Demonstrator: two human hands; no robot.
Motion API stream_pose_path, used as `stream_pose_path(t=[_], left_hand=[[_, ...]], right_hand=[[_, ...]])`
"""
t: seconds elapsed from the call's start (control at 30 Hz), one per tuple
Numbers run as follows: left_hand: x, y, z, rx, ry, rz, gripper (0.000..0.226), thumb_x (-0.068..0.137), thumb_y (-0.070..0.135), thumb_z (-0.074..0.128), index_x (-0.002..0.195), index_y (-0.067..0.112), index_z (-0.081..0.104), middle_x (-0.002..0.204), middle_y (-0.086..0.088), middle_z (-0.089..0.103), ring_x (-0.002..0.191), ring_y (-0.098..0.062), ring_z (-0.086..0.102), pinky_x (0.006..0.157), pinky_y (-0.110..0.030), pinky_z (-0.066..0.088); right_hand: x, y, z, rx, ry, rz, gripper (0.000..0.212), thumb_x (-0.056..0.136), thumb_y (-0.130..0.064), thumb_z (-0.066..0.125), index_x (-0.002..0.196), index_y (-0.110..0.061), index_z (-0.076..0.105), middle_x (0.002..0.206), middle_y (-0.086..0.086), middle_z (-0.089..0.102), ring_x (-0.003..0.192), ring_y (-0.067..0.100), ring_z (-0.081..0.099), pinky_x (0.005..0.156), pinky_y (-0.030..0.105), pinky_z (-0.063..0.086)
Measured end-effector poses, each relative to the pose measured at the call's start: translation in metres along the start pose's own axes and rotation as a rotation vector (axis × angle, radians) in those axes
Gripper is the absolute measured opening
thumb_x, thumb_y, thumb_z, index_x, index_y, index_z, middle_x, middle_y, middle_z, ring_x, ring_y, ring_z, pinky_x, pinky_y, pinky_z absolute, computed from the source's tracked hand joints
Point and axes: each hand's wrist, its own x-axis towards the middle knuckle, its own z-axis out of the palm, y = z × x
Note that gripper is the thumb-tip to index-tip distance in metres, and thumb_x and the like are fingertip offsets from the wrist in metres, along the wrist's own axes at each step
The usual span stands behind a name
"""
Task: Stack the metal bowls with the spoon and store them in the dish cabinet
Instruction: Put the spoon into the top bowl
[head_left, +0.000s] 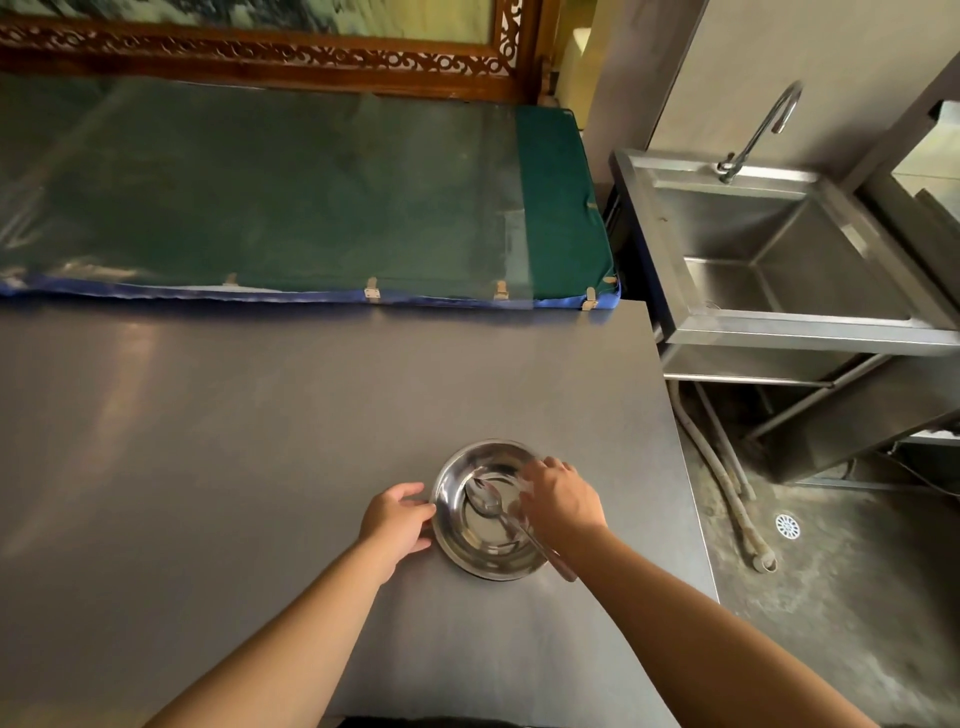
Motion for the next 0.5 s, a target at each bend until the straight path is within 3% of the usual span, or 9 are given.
stream_pose_path(t=[0.17, 0.33, 0.4, 0.5], left_hand=[[0.001, 0.004, 0.001, 0.029, 0.017, 0.001, 0.043, 0.090, 0.004, 0.067, 0.132, 0.014, 0.061, 0.116, -0.010, 0.066, 0.101, -0.027, 0.068, 0.075, -0.040, 0.060], [-0.001, 0.000, 0.005, 0.018, 0.017, -0.030, 0.044, 0.091, 0.001, 0.064, 0.134, 0.011, 0.060, 0.118, -0.011, 0.067, 0.104, -0.028, 0.068, 0.071, -0.039, 0.060], [-0.002, -0.001, 0.007, 0.006, 0.015, -0.041, 0.040, 0.092, 0.001, 0.062, 0.131, 0.010, 0.061, 0.115, -0.011, 0.069, 0.094, -0.025, 0.069, 0.065, -0.035, 0.059], [-0.006, -0.001, 0.010, -0.003, 0.024, -0.043, 0.035, 0.093, -0.001, 0.059, 0.126, 0.009, 0.065, 0.108, -0.010, 0.072, 0.088, -0.022, 0.069, 0.062, -0.032, 0.057]], right_hand=[[0.000, 0.018, -0.009, 0.150, 0.019, 0.119, 0.033, 0.093, -0.035, 0.061, 0.121, -0.016, 0.059, 0.116, 0.006, 0.059, 0.111, 0.028, 0.057, 0.085, 0.040, 0.053], [-0.003, 0.033, -0.003, 0.431, -0.048, 0.369, 0.050, 0.085, -0.027, 0.068, 0.131, -0.013, 0.057, 0.119, 0.008, 0.068, 0.106, 0.027, 0.065, 0.089, 0.035, 0.054], [-0.003, 0.038, 0.001, 0.557, -0.100, 0.454, 0.046, 0.081, -0.020, 0.067, 0.126, -0.012, 0.061, 0.112, 0.008, 0.072, 0.101, 0.028, 0.069, 0.088, 0.037, 0.057], [-0.005, 0.042, 0.002, 0.726, -0.124, 0.513, 0.032, 0.071, -0.009, 0.064, 0.102, -0.010, 0.073, 0.086, 0.008, 0.075, 0.077, 0.028, 0.074, 0.075, 0.044, 0.064]])
